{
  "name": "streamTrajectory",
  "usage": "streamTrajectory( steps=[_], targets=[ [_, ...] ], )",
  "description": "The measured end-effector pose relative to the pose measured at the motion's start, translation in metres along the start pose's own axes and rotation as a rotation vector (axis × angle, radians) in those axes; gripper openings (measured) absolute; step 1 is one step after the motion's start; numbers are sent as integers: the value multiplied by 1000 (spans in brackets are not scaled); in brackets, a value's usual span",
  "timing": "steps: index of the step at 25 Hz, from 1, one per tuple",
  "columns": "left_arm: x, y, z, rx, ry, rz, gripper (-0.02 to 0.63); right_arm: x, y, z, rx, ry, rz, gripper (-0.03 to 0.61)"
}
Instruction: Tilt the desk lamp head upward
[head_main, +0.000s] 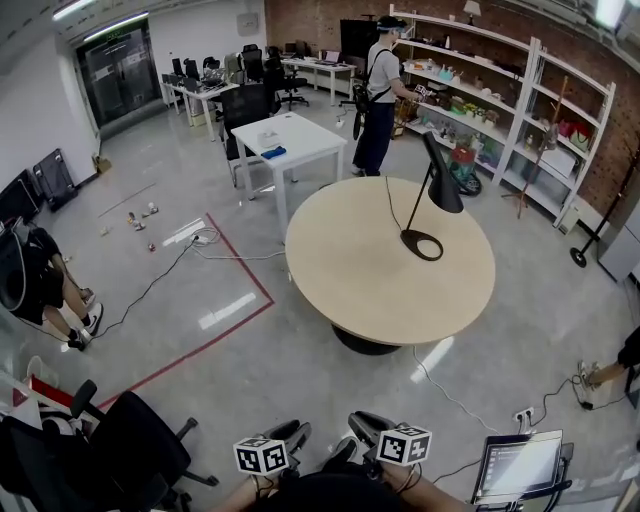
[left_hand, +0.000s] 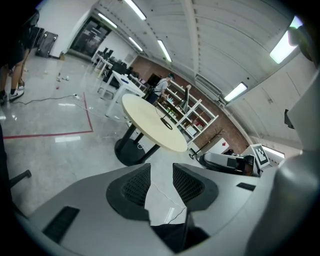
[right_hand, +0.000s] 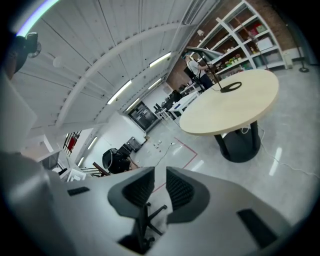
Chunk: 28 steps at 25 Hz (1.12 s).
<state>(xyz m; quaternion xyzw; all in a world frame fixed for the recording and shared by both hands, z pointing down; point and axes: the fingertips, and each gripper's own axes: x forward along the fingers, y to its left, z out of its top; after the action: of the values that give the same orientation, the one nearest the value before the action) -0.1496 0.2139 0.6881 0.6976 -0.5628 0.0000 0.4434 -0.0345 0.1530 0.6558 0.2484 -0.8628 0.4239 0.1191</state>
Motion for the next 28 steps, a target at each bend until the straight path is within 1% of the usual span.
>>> streamTrajectory(
  steps=[3,10,14,18,22,28],
  targets=[
    [21,-4,20,9,3,-7,144,9,-13,22,11,-6,0,74],
    [62,-13,52,10,0,1,144,22,-44,66,28,-15,11,74],
    [74,-13,60,5,11,0,144,27,-54,75,43,-20,14,74],
    [93,-17,74,32,34,-10,144,27,-70,90,72,-48,-2,74],
    [119,-24,84,69,81,-48,144,25,-89,105,106,-95,-34,74],
    [164,-42,109,141,138,-142,144,13,-119,138,138,-193,-128,74]
  ],
)
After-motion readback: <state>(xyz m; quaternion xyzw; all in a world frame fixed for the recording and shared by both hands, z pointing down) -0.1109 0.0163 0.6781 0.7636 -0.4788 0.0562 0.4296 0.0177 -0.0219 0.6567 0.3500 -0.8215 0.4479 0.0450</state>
